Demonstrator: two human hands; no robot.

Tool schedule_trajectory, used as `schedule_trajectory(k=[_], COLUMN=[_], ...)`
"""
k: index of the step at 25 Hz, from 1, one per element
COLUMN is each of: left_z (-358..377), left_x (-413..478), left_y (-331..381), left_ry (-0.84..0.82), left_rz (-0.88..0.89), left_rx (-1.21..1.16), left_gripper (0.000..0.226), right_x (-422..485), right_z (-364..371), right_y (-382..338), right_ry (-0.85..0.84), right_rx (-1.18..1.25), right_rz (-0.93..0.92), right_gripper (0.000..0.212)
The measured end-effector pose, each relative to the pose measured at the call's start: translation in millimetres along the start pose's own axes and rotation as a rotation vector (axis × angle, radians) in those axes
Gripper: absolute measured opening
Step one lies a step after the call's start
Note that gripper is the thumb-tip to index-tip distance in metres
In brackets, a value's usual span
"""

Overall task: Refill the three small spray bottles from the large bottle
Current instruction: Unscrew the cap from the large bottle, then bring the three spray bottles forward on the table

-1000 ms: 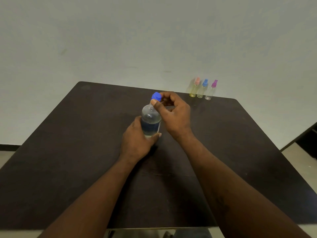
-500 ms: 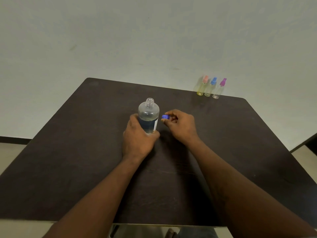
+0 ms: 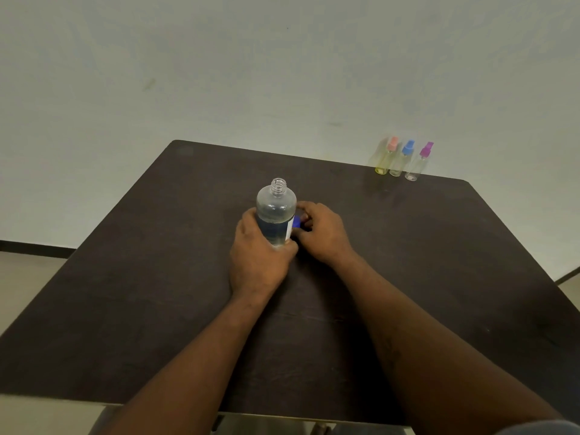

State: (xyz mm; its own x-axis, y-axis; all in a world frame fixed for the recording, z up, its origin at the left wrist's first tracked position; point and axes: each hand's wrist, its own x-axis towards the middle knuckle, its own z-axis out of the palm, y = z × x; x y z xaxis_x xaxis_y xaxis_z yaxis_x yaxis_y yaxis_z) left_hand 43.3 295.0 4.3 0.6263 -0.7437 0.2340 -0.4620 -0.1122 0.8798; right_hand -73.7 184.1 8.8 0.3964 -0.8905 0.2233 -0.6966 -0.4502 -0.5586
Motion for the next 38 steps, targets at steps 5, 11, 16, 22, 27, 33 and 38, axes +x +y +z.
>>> schedule_trajectory(k=[5, 11, 16, 22, 27, 33, 38], left_z=[-9, -22, 52, 160, 255, 342, 370], left_x=[-10, -70, -51, 14, 72, 140, 165], left_y=[-3, 14, 40, 72, 101, 128, 137], left_ry=[-0.018, -0.038, -0.415, -0.384, -0.353, -0.317, -0.312], left_rz=[0.01, 0.134, 0.316, 0.196, 0.165, 0.15, 0.198], left_rx=[0.01, 0.046, 0.08, 0.073, 0.001, 0.012, -0.008], left_gripper=[0.088, 0.037, 0.031, 0.034, 0.055, 0.085, 0.06], right_x=[-20, -44, -51, -29, 36, 124, 177], right_z=[-6, -33, -58, -100, -127, -142, -147], right_y=[10, 36, 72, 133, 192, 258, 288], right_ry=[0.041, 0.075, 0.172, 0.283, 0.487, 0.585, 0.521], right_rx=[0.092, 0.126, 0.157, 0.118, 0.331, 0.458, 0.447], right_rz=[0.066, 0.123, 0.195, 0.317, 0.437, 0.427, 0.342], right_gripper=[0.074, 0.042, 0.023, 0.018, 0.046, 0.087, 0.06])
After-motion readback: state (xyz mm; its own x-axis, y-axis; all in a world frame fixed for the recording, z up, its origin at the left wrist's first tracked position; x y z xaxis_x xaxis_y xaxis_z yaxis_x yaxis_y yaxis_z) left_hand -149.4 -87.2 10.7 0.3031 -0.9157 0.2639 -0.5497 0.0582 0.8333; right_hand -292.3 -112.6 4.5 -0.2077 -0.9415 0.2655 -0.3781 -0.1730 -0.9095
